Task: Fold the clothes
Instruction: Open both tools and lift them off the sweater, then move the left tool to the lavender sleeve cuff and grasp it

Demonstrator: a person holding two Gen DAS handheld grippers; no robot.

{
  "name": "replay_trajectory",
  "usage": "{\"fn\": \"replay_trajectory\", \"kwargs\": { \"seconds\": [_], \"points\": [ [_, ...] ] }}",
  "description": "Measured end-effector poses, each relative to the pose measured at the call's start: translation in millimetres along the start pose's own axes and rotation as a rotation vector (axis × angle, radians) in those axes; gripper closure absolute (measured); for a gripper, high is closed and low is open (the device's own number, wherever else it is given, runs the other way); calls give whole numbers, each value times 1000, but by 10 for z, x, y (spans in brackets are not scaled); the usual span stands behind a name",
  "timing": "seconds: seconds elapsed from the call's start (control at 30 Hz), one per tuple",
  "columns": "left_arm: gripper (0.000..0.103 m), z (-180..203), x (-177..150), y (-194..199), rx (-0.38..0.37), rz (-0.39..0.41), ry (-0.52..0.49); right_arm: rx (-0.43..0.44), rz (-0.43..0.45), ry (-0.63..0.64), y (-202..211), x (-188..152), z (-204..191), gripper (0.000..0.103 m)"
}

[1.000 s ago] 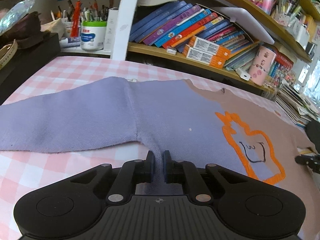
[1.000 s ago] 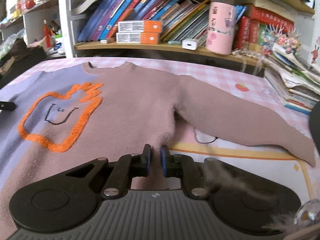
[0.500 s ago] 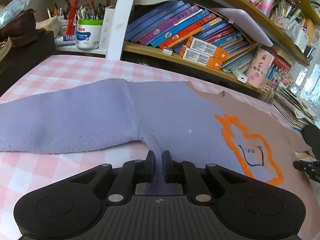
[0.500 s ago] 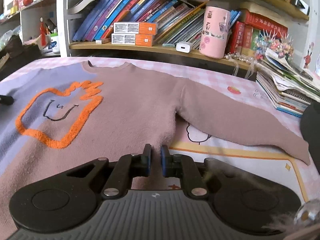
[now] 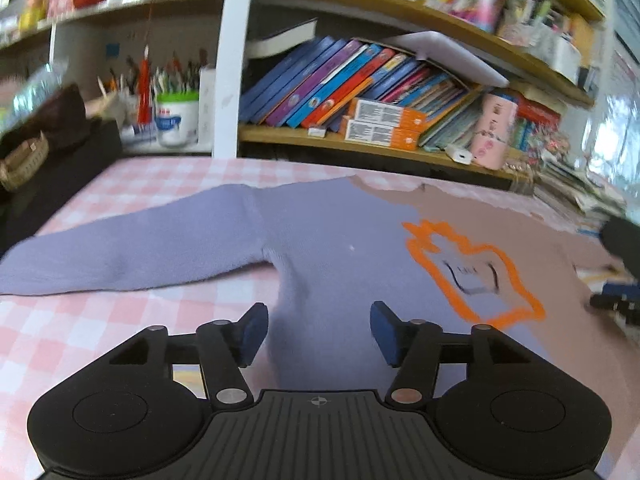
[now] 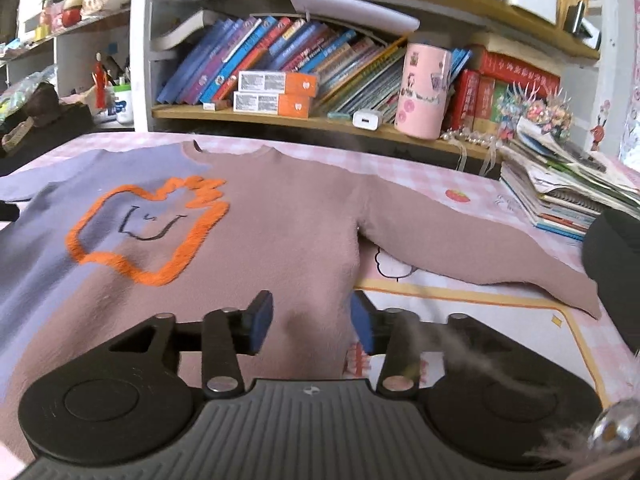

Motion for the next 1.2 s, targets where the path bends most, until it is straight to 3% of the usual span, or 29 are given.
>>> {"fn": "replay_trajectory", "kwargs": {
  "seconds": [0.17, 0.4, 0.53, 0.67, 1.2],
  "points": [
    [34, 173, -191, 355, -17, 26, -33, 9, 26, 9, 289, -187, -135, 38],
    [18, 411, -315, 827, -12, 81, -141, 85, 71, 68, 697, -463, -521, 30],
    [10, 402, -368, 988, 39, 109, -192, 124, 91, 110, 776, -485, -763, 27],
    [9, 302, -430, 1028, 87, 108, -200, 148, 103, 141, 771, -457, -932, 25],
    [6, -148, -463, 942, 196, 92, -75, 193, 107, 204, 614, -409, -1168, 16]
  ]
}}
Point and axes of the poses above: each gripper's, at about its wrist camera, not at the fingertips, and y roughly against the way its jaws point, z to its right, x to its top, the point moved 6 cm from there along -y, roughly the way its jaws point, and after that the axes turned 7 degrees about -z, right-handed, at the moved point
